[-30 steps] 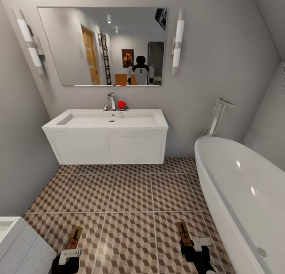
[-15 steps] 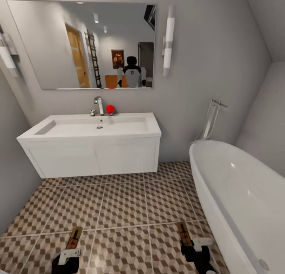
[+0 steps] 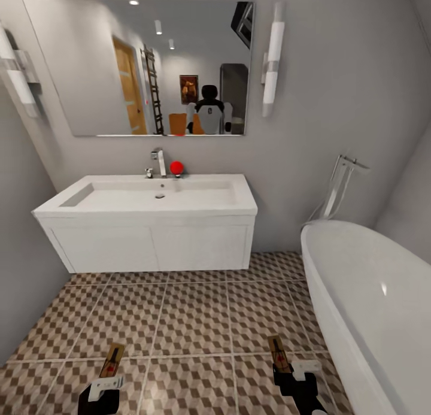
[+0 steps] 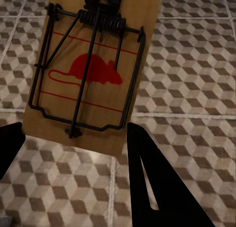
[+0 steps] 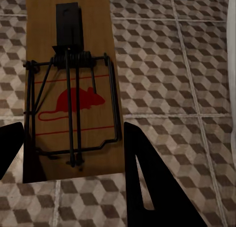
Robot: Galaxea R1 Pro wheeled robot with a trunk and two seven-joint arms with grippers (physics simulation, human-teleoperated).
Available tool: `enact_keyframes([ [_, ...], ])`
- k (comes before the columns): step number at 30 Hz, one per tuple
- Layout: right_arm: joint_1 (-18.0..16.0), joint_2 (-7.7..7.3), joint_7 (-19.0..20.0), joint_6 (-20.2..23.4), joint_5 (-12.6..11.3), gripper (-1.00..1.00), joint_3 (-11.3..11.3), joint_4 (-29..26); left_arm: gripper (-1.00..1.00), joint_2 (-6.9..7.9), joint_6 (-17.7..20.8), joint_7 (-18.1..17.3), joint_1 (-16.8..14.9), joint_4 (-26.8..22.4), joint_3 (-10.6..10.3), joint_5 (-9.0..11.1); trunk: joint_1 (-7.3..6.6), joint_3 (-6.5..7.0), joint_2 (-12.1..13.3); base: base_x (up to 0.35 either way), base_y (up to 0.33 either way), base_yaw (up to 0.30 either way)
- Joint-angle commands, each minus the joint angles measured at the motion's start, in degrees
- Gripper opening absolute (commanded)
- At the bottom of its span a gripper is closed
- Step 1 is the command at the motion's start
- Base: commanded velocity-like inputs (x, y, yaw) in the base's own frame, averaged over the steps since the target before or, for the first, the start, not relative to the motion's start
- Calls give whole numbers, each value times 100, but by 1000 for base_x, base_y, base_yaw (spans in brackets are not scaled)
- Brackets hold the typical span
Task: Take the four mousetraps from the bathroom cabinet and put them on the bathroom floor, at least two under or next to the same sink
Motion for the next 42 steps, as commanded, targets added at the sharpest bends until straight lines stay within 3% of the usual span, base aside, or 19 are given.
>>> enact_keyframes([
  [1, -3, 4, -28, -17, 46, -100, -28, 1, -100, -3, -13, -18, -6, 16, -29, 37, 0, -5, -3, 12, 2, 115],
  [42, -3, 11, -28, -17, 46, -100, -20, 58, -100, -6, -13, -18, -8, 18, -29, 36, 0, -5, -3, 78, 34, 6],
])
